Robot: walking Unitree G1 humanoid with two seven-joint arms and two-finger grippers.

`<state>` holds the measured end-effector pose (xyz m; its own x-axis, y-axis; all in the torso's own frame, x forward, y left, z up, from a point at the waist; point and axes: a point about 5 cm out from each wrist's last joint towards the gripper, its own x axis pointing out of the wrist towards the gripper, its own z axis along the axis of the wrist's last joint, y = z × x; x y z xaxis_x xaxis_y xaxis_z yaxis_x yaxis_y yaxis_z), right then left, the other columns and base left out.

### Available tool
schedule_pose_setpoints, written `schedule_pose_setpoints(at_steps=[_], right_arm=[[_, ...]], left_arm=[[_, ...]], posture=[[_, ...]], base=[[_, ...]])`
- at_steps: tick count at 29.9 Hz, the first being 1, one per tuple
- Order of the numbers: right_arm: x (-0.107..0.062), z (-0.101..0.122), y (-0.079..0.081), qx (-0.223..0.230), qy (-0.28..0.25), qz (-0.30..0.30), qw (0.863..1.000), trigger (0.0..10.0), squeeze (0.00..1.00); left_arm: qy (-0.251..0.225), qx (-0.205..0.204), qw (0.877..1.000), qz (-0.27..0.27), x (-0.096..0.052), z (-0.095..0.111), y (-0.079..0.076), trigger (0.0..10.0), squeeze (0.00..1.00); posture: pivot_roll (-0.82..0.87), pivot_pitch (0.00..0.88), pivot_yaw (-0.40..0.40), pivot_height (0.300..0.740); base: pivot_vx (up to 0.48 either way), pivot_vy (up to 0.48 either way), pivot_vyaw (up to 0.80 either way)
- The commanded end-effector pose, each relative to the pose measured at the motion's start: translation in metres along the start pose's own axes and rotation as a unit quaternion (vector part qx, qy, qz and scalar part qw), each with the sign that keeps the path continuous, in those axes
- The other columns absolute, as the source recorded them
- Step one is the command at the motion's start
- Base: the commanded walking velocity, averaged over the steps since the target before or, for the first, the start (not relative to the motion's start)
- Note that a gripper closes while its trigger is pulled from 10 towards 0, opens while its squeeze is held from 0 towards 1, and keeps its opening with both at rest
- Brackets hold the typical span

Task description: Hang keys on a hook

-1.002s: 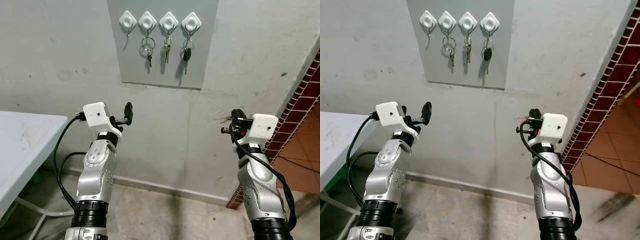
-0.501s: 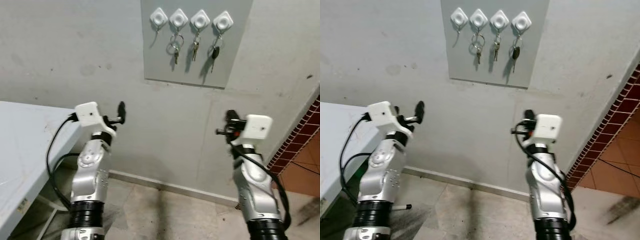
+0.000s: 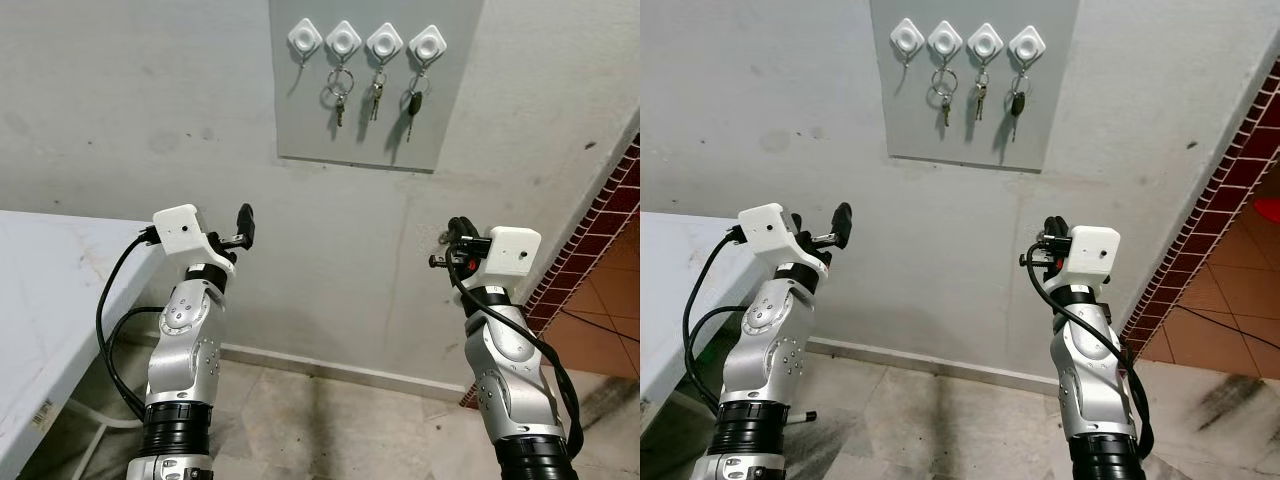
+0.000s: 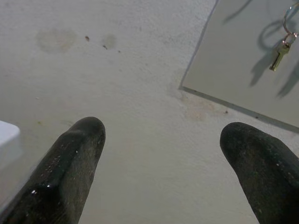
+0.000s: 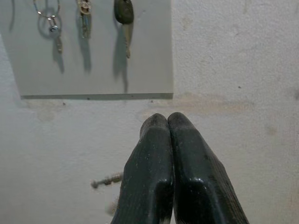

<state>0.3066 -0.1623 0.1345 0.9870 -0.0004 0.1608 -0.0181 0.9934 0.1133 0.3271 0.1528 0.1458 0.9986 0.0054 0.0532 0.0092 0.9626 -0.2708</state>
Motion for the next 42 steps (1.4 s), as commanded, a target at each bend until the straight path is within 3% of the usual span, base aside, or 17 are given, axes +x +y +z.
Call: schedule_pose_setpoints(at_steps=[1, 12, 19, 42], right_arm=[[0.0026, 0.0058, 0.0004, 0.0, -0.011, 0.003, 1.0, 10.0, 0.0], [0.0027, 0.0078, 0.0008, 0.002, -0.016, 0.005, 1.0, 10.0, 0.0], [0.002, 0.0079, -0.0002, 0.002, -0.015, 0.004, 1.0, 10.0, 0.0], [-0.0001, 0.0078, 0.0, 0.004, -0.013, 0.004, 1.0, 10.0, 0.0]], left_arm=[[-0.001, -0.008, 1.0, -0.005, 0.0022, 0.0032, -0.0027, 10.0, 0.0], [0.002, -0.011, 1.0, -0.007, 0.0028, 0.0032, -0.0029, 10.0, 0.0], [0.003, -0.012, 1.0, -0.008, 0.0028, 0.003, -0.0031, 10.0, 0.0], [0.006, -0.012, 1.0, -0.006, 0.0019, 0.0021, -0.0028, 10.0, 0.0]], posture=[[-0.01, 0.0, 0.003, 0.74], [-0.01, 0.0, 0.003, 0.74], [-0.01, 0.0, 0.002, 0.74], [-0.01, 0.0, -0.001, 0.74]], base=[[0.0, 0.0, 0.0], [0.0, 0.0, 0.0], [0.0, 0.284, 0.0], [0.0, -0.016, 0.0]])
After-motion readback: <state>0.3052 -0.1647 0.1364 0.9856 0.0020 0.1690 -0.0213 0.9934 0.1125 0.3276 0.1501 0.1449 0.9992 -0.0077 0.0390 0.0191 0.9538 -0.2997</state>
